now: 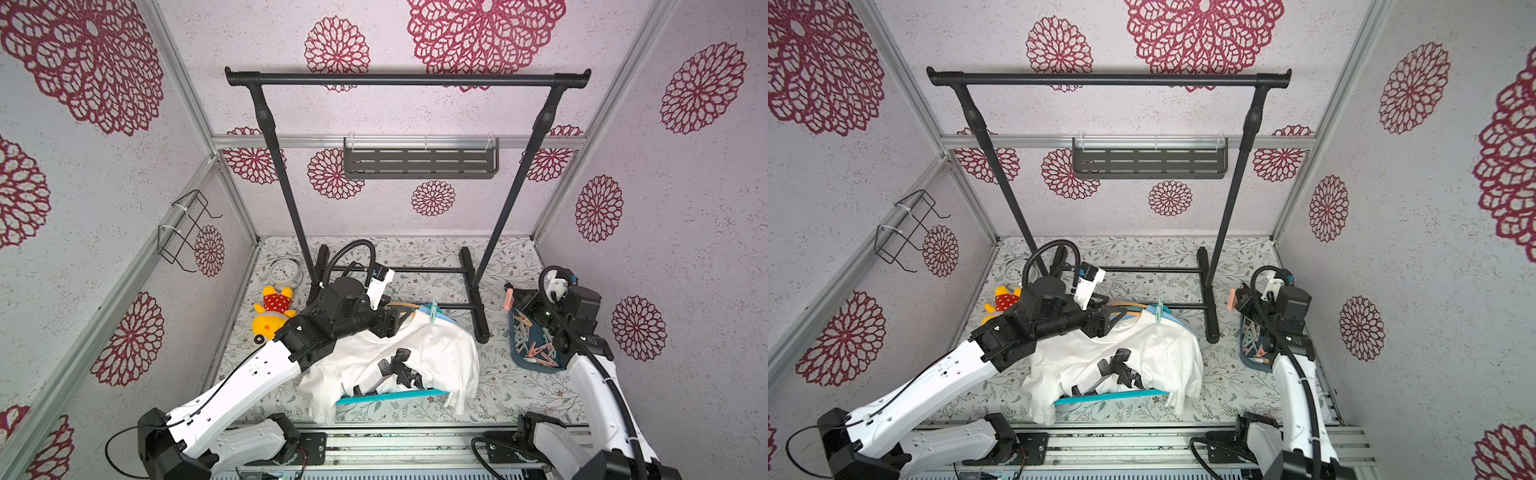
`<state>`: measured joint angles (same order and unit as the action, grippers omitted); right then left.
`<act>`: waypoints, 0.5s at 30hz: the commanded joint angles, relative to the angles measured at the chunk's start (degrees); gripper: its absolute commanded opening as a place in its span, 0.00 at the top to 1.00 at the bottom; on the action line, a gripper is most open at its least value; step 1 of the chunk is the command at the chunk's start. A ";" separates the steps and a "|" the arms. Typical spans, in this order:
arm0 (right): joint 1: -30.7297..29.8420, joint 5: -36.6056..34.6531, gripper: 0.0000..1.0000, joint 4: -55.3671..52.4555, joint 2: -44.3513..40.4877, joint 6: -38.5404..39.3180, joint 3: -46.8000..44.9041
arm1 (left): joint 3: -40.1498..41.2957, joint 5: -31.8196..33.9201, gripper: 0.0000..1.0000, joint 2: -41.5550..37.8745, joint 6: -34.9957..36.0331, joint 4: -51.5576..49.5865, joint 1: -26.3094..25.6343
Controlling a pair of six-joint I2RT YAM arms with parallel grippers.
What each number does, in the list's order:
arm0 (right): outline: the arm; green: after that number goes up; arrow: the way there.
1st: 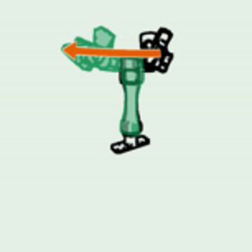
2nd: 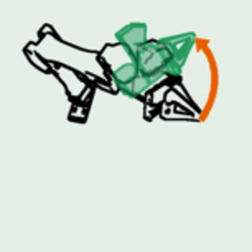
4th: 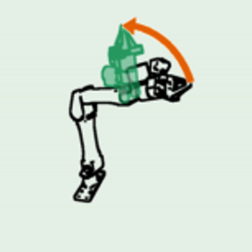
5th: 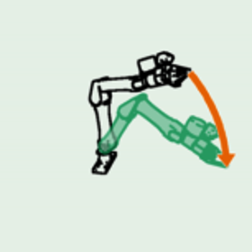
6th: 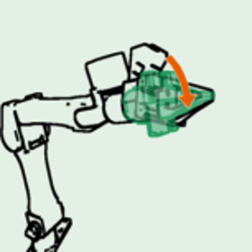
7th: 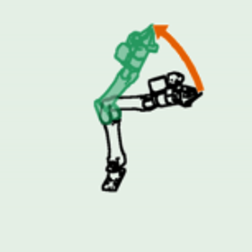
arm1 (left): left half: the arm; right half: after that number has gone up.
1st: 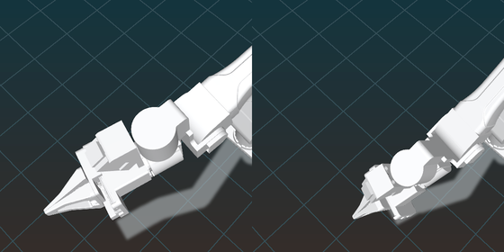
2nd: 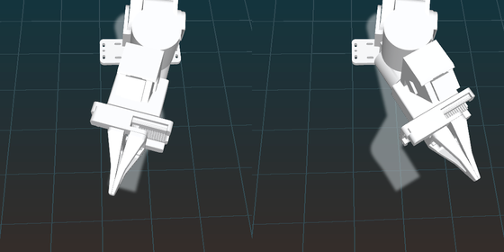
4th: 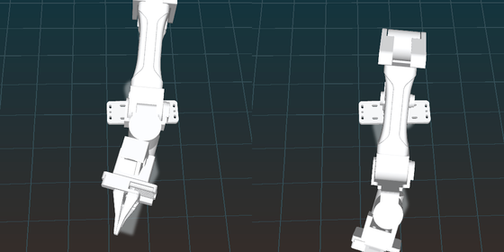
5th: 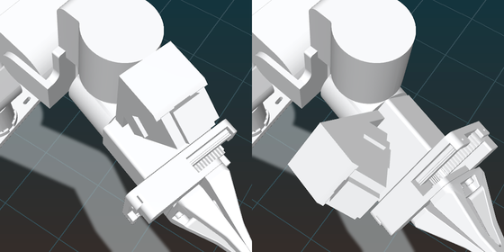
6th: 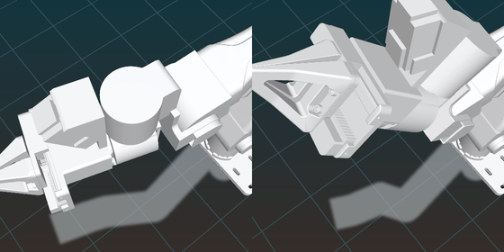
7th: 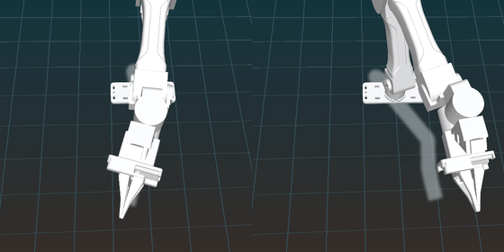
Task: Use clothespins to secure the t-shirt on both sides of the hanger
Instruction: Pick up the clothespin from the storage box, then open the clothespin.
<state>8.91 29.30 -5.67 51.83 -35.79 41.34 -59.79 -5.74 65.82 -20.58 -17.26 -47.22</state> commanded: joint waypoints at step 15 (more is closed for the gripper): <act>-23.38 -13.42 1.00 19.98 -9.35 -19.63 -0.22 | -3.42 23.73 0.27 13.85 7.17 26.43 -17.46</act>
<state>-12.51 21.39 8.82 42.74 -53.74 41.32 -60.53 13.15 78.46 -13.61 6.04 -64.27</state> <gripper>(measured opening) 0.061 0.736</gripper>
